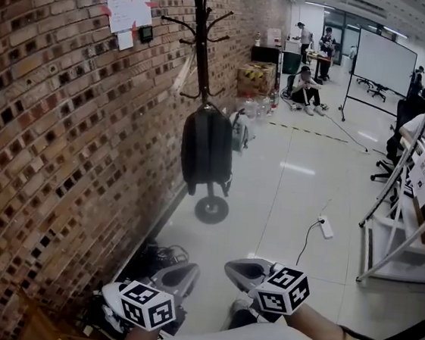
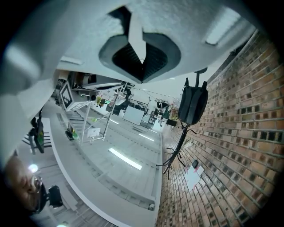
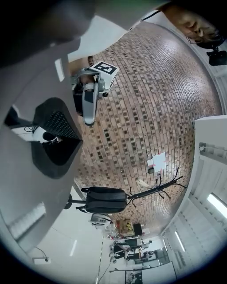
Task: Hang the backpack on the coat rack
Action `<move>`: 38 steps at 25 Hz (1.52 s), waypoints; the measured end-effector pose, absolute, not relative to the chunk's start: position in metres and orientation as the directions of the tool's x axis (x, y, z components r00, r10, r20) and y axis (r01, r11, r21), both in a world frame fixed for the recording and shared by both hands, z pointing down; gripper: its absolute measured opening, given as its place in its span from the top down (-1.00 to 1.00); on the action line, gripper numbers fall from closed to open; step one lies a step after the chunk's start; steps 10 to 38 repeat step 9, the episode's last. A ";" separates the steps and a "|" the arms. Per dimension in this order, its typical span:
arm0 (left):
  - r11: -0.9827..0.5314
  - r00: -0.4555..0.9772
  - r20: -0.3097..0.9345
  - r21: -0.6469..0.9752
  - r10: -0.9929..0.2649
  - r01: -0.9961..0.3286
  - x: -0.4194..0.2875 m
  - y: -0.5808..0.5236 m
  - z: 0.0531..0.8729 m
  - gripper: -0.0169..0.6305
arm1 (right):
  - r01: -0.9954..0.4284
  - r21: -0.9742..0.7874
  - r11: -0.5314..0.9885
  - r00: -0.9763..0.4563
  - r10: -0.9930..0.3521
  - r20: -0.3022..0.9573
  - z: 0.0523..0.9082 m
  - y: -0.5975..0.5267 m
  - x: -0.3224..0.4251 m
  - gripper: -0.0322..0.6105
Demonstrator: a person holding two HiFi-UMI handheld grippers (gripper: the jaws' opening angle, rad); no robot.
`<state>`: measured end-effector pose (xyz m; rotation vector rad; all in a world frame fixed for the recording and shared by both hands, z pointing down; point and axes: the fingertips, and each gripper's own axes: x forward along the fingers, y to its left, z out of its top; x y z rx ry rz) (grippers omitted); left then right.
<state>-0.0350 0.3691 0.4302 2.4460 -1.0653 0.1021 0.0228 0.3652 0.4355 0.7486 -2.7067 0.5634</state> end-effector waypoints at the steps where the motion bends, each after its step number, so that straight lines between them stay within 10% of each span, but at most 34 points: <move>1: -0.588 0.696 0.248 0.390 -0.674 -0.709 -0.036 0.366 0.432 0.94 | -0.538 -0.295 0.790 -0.828 -0.428 0.363 0.438 0.362 0.022 0.90; 38: -0.573 0.687 0.257 0.398 -0.680 -0.717 -0.027 0.376 0.428 0.94 | -0.528 -0.309 0.791 -0.831 -0.407 0.378 0.438 0.373 0.032 0.90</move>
